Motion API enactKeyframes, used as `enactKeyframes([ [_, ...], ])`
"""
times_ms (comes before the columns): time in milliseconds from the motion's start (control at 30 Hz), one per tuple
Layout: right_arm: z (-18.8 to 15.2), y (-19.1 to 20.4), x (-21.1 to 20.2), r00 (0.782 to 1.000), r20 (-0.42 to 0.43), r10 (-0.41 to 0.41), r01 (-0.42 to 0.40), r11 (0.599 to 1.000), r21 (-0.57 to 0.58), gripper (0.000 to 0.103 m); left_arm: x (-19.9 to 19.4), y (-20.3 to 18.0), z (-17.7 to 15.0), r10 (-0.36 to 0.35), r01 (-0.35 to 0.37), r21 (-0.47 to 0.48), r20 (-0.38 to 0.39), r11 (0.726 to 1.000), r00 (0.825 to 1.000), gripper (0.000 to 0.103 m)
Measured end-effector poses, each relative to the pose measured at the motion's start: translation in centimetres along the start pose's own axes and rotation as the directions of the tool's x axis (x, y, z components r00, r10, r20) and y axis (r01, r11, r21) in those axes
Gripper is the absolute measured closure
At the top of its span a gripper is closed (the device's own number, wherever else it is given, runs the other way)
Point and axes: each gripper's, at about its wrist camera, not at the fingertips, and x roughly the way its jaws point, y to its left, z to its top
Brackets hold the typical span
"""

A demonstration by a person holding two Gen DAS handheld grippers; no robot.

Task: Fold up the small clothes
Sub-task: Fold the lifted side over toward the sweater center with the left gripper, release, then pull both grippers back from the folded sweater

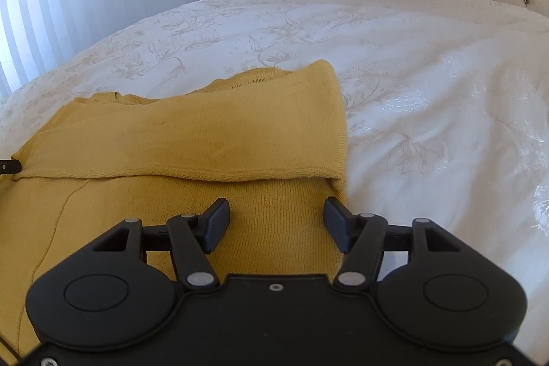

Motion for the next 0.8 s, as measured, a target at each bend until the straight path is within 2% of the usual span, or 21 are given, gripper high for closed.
enactKeyframes([
  [33,0.0,0.0,0.0,1.0,0.0,0.0,0.0,1.0,0.001,0.038,0.0,-0.1,0.3,-0.001,0.001,0.009,0.011,1.0,1.0,0.041],
  [133,0.0,0.1,0.1,1.0,0.0,-0.003,0.003,1.0,-0.004,0.038,1.5,-0.4,1.2,0.019,-0.018,0.023,-0.019,1.0,1.0,0.041],
  [267,0.0,0.0,0.1,1.0,0.0,0.0,0.0,1.0,0.001,0.038,4.1,0.1,0.7,0.041,-0.044,-0.036,-0.093,0.998,0.995,0.037],
  [400,-0.1,0.1,0.2,1.0,0.002,0.004,-0.004,1.0,0.002,0.034,4.4,0.1,-0.2,0.065,-0.068,-0.05,-0.067,0.996,0.996,0.027],
  [567,-0.3,0.4,0.2,1.0,0.013,-0.003,0.003,1.0,-0.014,0.03,4.4,1.0,-0.7,0.058,-0.064,-0.101,-0.061,0.993,0.996,0.013],
  [667,-0.6,0.3,0.2,1.0,0.021,0.006,-0.006,1.0,-0.018,0.026,4.2,1.0,-0.8,0.057,-0.063,-0.109,-0.057,0.992,0.997,0.013],
  [800,-0.8,0.1,0.0,1.0,0.028,0.011,-0.011,1.0,-0.012,0.026,3.3,1.1,-0.5,0.049,-0.057,-0.098,-0.081,0.994,0.996,0.013],
])
